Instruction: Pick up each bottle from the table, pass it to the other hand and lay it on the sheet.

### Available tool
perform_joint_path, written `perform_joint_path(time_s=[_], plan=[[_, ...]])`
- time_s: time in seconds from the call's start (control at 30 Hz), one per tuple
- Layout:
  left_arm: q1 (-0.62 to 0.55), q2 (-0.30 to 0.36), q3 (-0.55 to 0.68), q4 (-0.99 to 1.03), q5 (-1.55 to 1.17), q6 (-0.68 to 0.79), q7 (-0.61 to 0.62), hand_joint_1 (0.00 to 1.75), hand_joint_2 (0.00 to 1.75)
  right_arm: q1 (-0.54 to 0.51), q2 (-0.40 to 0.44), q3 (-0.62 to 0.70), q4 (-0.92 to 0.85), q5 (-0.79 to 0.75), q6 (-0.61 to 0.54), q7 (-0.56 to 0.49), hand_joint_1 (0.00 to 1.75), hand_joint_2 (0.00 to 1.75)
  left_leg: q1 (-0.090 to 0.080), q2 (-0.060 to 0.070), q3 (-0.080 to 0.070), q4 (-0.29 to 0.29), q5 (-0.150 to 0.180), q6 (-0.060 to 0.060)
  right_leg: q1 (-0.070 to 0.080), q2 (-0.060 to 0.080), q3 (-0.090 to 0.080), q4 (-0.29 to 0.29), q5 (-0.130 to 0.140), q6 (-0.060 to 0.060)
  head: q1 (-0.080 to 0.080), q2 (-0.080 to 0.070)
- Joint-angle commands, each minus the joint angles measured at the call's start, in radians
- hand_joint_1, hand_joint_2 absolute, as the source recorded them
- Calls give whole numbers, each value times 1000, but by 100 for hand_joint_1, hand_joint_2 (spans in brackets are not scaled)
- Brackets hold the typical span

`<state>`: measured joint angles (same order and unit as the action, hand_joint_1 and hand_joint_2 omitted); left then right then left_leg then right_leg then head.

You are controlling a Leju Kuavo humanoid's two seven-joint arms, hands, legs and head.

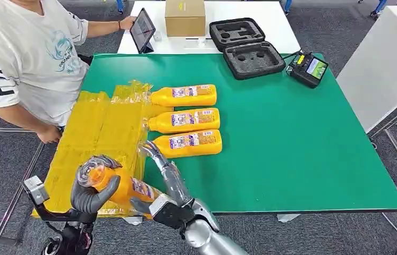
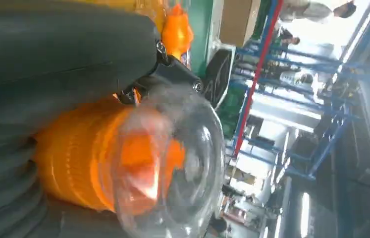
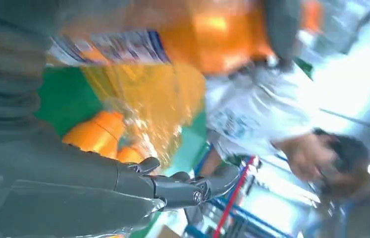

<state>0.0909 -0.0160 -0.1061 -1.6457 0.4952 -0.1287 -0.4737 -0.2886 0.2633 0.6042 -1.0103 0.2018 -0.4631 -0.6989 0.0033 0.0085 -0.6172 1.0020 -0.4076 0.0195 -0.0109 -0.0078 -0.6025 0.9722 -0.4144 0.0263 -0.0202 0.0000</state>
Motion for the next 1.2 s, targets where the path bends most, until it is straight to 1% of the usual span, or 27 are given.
perform_joint_path(time_s=[0.03,0.13,0.2,0.27,0.3,0.33,0.37,0.4,0.47,0.53,0.6,0.73,0.77,0.8,0.83,0.87,0.9,0.93,0.97,1.0,1.07,1.1,1.17,1.2], plan=[[-37,9,70,17,-4,32,1,175,175,27,-96,51,-191,-16,-1,1,0,0,1,-3,3,0,-1,-1,1,-2,4,-1,-1,-1,0,0],[-34,4,73,18,-6,36,-5,175,175,32,-96,53,-214,-13,-8,1,0,0,0,-2,1,0,0,-1,0,-1,2,-1,-1,-1,0,0],[-52,4,102,-2,-13,60,-32,175,175,50,-116,65,-306,-31,-20,1,0,0,1,-2,2,-1,-1,-1,1,-1,2,-1,-1,-1,0,0],[-103,18,143,-28,-5,84,-44,175,175,61,-132,75,-394,-43,-34,1,0,0,1,-2,2,0,-1,-1,1,-1,2,0,-2,-1,0,0],[-123,21,154,-33,-1,90,-45,175,175,64,-132,74,-415,-57,-30,1,0,0,2,-3,2,2,-3,-1,2,-2,3,1,-3,-1,0,0],[-157,24,172,-42,5,104,-41,175,175,65,-129,71,-432,-63,-27,1,0,0,2,-4,-2,2,-1,-1,2,-3,-1,2,-2,-1,0,0],[-189,25,183,-45,24,113,-31,175,175,67,-125,67,-444,-66,-34,1,0,0,2,-5,-1,2,-2,-1,2,-3,1,2,-3,-1,0,0],[-222,27,194,-49,41,124,-18,175,175,62,-118,62,-437,-72,-31,1,0,0,2,-5,0,3,-2,-2,2,-3,1,2,-3,-1,0,0],[-257,38,198,-52,67,143,-7,175,175,56,-103,46,-414,-103,-8,1,0,0,1,-3,-4,1,1,-1,1,-2,-3,1,-1,-1,0,0],[-293,53,199,-40,71,160,-5,175,175,43,-90,31,-384,-114,0,1,0,0,2,-4,-2,2,0,-2,2,-2,-1,1,-1,-1,0,0],[-302,53,196,-38,34,182,-24,175,175,42,-86,23,-373,-124,9,1,0,0,3,-4,2,1,-2,-2,3,-2,3,1,-3,-2,0,0],[-315,37,168,-25,5,190,-28,175,175,56,-89,13,-388,-128,-1,1,0,0,2,-5,1,1,-1,-1,3,-3,2,0,-3,-1,1,0],[-328,37,159,-17,-1,189,-27,175,175,56,-88,8,-382,-133,-1,1,0,0,1,-2,-2,0,1,-1,1,-1,-1,0,0,-1,0,0],[-335,37,156,-12,-1,189,-27,175,175,55,-87,5,-378,-134,-3,1,0,0,1,-2,0,0,0,-1,1,-1,1,0,-2,-1,0,0],[-341,39,153,-8,-2,189,-27,175,175,54,-84,1,-374,-139,-1,1,0,0,1,-2,-2,0,1,-1,1,-2,-1,0,0,-1,0,0],[-357,47,145,3,-13,189,-25,175,175,50,-81,-7,-370,-143,0,1,0,0,2,-3,0,1,-1,-1,2,-3,2,0,-2,-1,0,0],[-368,52,142,12,-23,193,-23,175,175,49,-79,-11,-369,-143,1,1,0,0,2,-5,-1,1,0,-1,2,-4,0,0,-2,-1,0,0],[-387,60,135,31,-52,205,-18,175,175,50,-80,-14,-372,-145,4,1,0,0,2,-6,-1,1,1,-1,2,-5,0,1,-2,-1,0,0],[-407,70,122,57,-100,221,-11,175,175,51,-82,-15,-375,-142,2,1,0,0,2,-3,-2,0,1,-1,2,-3,-2,0,-1,-1,0,0],[-438,82,102,100,-209,274,-17,175,175,55,-85,-18,-380,-143,6,1,0,0,2,-5,-1,1,0,-2,2,-4,1,1,-2,-1,0,0],[-447,84,98,114,-225,281,-15,175,175,56,-84,-19,-381,-142,8,1,0,0,1,-4,-4,0,2,-1,1,-4,-3,0,0,-1,0,0],[-447,84,98,114,-225,281,-15,175,175,56,-84,-19,-381,-142,8,1,0,0,1,-6,-2,0,1,-2,2,-5,-1,0,-1,-1,0,0],[-447,84,98,114,-225,281,-15,175,175,56,-84,-19,-381,-142,8,1,0,0,1,-3,-3,0,2,-1,1,-2,-3,0,0,-1,0,0],[-465,92,88,149,-271,297,-20,175,175,60,-84,-21,-385,-139,12,1,0,0,1,-4,-1,0,1,-2,1,-3,-1,0,-1,-1,0,0]])
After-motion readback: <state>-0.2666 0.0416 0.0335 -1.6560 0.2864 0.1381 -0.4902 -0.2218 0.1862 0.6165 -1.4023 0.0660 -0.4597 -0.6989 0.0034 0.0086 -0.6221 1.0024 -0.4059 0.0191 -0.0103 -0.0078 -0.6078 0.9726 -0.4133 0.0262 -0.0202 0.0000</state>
